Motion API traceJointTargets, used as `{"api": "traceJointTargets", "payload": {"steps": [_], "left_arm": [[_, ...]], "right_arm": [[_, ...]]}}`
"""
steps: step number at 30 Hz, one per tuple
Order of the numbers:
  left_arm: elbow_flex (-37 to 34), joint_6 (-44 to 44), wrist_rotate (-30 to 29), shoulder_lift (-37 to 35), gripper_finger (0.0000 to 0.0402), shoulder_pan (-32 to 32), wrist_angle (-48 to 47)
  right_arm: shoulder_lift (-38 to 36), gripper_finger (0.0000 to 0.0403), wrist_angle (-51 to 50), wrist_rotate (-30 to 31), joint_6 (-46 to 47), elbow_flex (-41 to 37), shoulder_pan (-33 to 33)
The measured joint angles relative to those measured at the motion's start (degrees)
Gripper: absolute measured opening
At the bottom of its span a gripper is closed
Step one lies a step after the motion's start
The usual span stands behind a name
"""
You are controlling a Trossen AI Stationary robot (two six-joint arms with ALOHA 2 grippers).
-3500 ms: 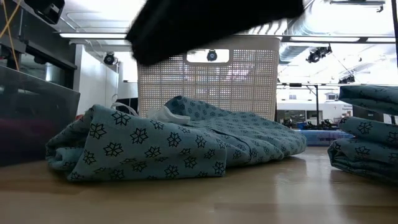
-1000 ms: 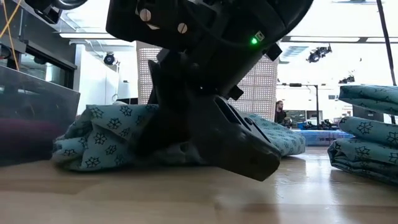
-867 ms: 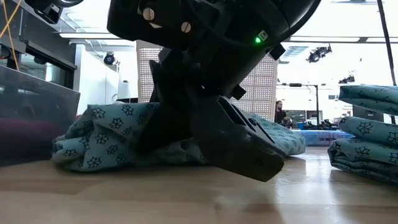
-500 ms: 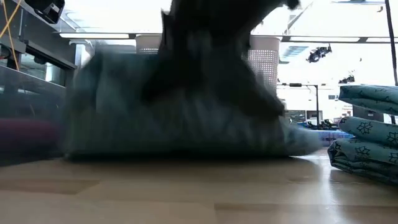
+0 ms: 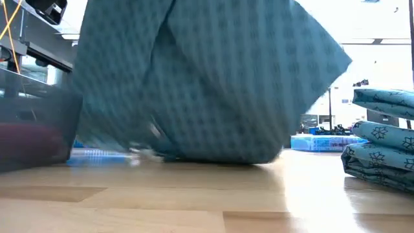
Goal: Pick & place medical supplies in basket/bin
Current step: Put the top blue patient gown into the white bin
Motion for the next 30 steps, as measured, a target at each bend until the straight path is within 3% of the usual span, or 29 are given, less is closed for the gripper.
{"api": "traceJointTargets", "payload": {"steps": [5, 12, 20, 30], "left_arm": [[0.0, 0.0, 0.2, 0.0, 0.0224, 0.0, 0.0], [0.0, 0.0, 0.1, 0.0, 0.0224, 0.0, 0.1], [0.0, 0.0, 0.1, 0.0, 0.0224, 0.0, 0.2], [0.0, 0.0, -0.1, 0.0, 0.0224, 0.0, 0.2]], "right_arm": [[-5.5, 0.0004, 1.3, 1.0, -2.7, 0.0, -0.5], [-9.5, 0.0004, 8.0, 7.3, -15.4, 0.1, -0.4], [-11.5, 0.0004, 12.4, 8.1, -21.6, 0.1, -1.3], [-18.9, 0.0004, 24.7, 9.3, -36.0, 0.2, -9.9]]}}
